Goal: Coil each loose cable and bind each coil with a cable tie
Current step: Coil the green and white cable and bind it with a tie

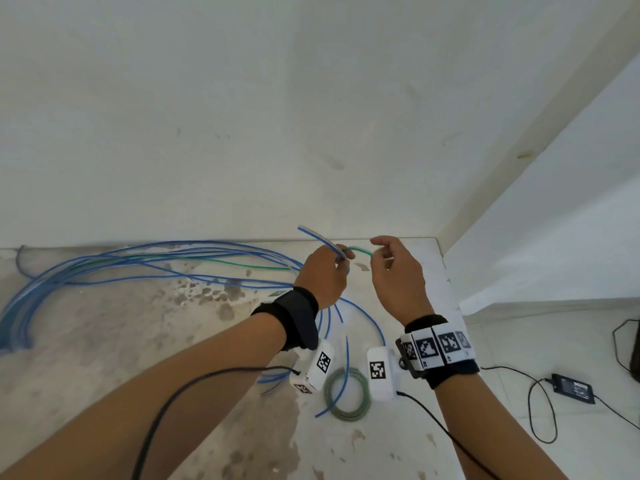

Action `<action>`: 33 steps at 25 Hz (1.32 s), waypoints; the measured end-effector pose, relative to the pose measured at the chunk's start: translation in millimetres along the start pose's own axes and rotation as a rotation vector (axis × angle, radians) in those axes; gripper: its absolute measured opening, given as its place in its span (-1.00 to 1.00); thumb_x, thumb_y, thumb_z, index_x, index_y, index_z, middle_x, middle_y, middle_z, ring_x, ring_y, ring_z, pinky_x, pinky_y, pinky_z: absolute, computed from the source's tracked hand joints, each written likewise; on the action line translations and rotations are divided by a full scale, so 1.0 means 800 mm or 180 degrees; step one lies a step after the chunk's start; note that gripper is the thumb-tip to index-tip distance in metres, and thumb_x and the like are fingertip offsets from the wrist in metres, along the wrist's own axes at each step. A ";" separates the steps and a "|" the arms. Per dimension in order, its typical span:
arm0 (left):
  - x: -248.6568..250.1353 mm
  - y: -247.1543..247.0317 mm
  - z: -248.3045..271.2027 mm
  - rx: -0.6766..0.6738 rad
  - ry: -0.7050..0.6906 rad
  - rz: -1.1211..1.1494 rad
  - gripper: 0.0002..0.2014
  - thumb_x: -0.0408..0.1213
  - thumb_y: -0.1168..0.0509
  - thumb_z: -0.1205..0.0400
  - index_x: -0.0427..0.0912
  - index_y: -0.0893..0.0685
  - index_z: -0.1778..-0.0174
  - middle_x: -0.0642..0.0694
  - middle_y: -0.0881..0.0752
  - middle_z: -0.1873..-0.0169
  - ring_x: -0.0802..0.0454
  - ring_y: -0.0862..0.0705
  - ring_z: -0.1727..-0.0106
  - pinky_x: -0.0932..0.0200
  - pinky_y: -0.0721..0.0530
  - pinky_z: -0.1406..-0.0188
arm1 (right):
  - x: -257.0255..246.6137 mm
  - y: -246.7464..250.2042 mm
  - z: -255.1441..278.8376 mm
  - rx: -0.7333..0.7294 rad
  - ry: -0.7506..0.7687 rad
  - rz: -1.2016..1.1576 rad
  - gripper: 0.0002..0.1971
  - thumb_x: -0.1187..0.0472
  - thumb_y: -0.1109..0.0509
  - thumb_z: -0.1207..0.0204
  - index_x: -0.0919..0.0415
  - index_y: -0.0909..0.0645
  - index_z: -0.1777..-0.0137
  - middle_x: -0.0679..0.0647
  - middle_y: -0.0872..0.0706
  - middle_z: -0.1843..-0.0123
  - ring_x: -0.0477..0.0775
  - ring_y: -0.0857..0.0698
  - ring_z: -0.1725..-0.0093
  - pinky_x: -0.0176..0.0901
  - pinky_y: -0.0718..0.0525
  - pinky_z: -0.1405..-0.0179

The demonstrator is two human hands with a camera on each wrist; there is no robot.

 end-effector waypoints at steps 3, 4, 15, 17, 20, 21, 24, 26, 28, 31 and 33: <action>-0.011 0.009 0.013 0.0134 0.0079 -0.0014 -0.72 0.02 -0.21 -0.63 -0.01 -0.70 -0.09 0.08 -0.72 0.04 0.02 -0.70 0.08 0.25 -0.51 0.19 | -0.021 -0.008 0.000 -0.0927 0.0063 0.0777 -0.69 0.16 -0.09 -0.77 0.06 -0.70 -0.18 -0.11 -0.69 0.13 -0.16 -0.59 0.18 -0.29 -0.46 0.20; -0.011 0.014 0.016 0.0153 0.0136 0.0108 -0.70 0.05 -0.20 -0.60 0.01 -0.70 -0.09 0.08 -0.74 0.03 0.01 -0.72 0.08 0.24 -0.53 0.19 | -0.031 -0.009 0.003 -0.1052 0.0047 0.0681 -0.69 0.12 -0.11 -0.78 0.04 -0.71 -0.10 -0.16 -0.65 0.22 -0.20 -0.56 0.25 -0.31 -0.41 0.27; -0.018 0.123 0.046 -0.0411 0.0935 0.0543 -0.77 -0.12 -0.20 -0.77 -0.11 -0.70 0.08 0.03 -0.68 0.34 -0.05 -0.67 0.21 0.17 -0.53 0.31 | -0.147 0.019 -0.011 -0.0690 0.0701 -0.1304 -0.74 0.13 -0.15 -0.84 0.03 -0.66 0.00 -0.10 -0.81 -0.26 0.04 -0.75 -0.27 0.05 -0.63 -0.31; -0.008 0.162 0.033 0.0757 0.0402 0.0317 -0.84 -0.07 -0.32 -0.69 -0.07 -0.59 -0.05 0.04 -0.65 0.39 -0.08 -0.67 0.22 0.10 -0.55 0.22 | -0.161 0.015 -0.006 -0.0961 0.0800 -0.1440 -0.72 0.13 -0.14 -0.84 0.02 -0.67 0.01 -0.09 -0.80 -0.31 0.05 -0.74 -0.33 0.07 -0.63 -0.31; 0.002 0.187 0.015 0.0377 0.0243 -0.0033 -0.64 -0.05 -0.39 -0.63 0.05 -0.44 -0.28 -0.05 -0.74 0.33 -0.01 -0.73 0.30 0.18 -0.64 0.28 | -0.189 -0.004 0.013 -0.1565 0.0978 -0.1811 -0.67 0.11 -0.17 -0.82 -0.12 -0.75 0.05 0.10 -0.77 -0.35 0.16 -0.70 -0.41 0.01 -0.63 -0.28; -0.002 0.187 0.011 0.0165 0.0307 -0.0105 -0.75 -0.09 -0.34 -0.67 0.03 -0.51 -0.22 -0.08 -0.77 0.28 0.00 -0.75 0.33 0.26 -0.64 0.37 | -0.199 -0.007 0.019 -0.1720 0.0998 -0.2046 -0.68 0.09 -0.17 -0.79 -0.11 -0.76 0.06 0.14 -0.77 -0.34 0.20 -0.70 -0.41 0.00 -0.65 -0.27; -0.031 0.194 0.006 0.0183 0.0520 -0.0141 -0.85 -0.30 -0.15 -0.74 -0.10 -0.64 -0.03 -0.18 -0.79 0.07 -0.15 -0.78 0.09 0.11 -0.75 0.15 | -0.208 -0.001 0.024 -0.1336 0.0935 -0.2335 -0.73 0.13 -0.17 -0.78 0.03 -0.67 0.09 -0.03 -0.82 -0.23 0.05 -0.76 -0.27 -0.03 -0.66 -0.17; -0.053 0.207 0.014 0.0325 0.0494 -0.0227 -0.78 -0.35 -0.10 -0.75 -0.13 -0.66 -0.03 -0.16 -0.78 0.03 -0.18 -0.72 -0.03 0.05 -0.64 0.02 | -0.191 -0.004 0.019 -0.0685 0.0905 -0.1076 -0.74 0.18 -0.21 -0.77 -0.05 -0.68 0.09 -0.13 -0.85 -0.02 -0.24 -0.74 0.04 -0.12 -0.64 -0.04; -0.054 0.220 0.022 0.0395 0.0374 -0.0157 -0.75 -0.27 -0.07 -0.80 -0.09 -0.67 -0.01 -0.13 -0.75 0.10 -0.10 -0.65 0.09 0.13 -0.52 0.12 | -0.165 -0.025 0.018 -0.0751 0.0723 0.0057 -0.75 0.22 -0.21 -0.72 -0.13 -0.66 0.01 -0.11 -0.78 0.16 -0.28 -0.60 0.38 -0.19 -0.54 0.23; -0.044 0.248 0.039 0.0591 0.0094 -0.0045 -0.74 -0.23 -0.06 -0.81 -0.06 -0.65 0.05 -0.02 -0.63 0.29 -0.01 -0.56 0.28 0.22 -0.46 0.30 | -0.150 -0.085 0.027 -0.1241 0.0582 0.0538 -0.74 0.15 -0.26 -0.69 -0.19 -0.56 -0.28 -0.05 -0.63 0.28 -0.07 -0.57 0.37 -0.09 -0.47 0.27; -0.037 0.266 0.053 0.0571 -0.0233 0.0022 -0.74 -0.24 -0.06 -0.82 -0.06 -0.60 0.11 0.00 -0.58 0.32 0.03 -0.50 0.33 0.20 -0.46 0.28 | -0.157 -0.129 0.029 -0.1467 0.0805 0.0678 -0.54 0.06 -0.36 -0.69 -0.17 -0.41 -0.56 -0.04 -0.59 0.26 -0.06 -0.60 0.30 -0.20 -0.50 0.29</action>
Point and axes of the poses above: each hand's wrist, its own z-axis away from the middle knuckle, its own y-axis out of the back of the hand, x = y × z, the point moved 2 cm from there along -z, towards the middle knuckle
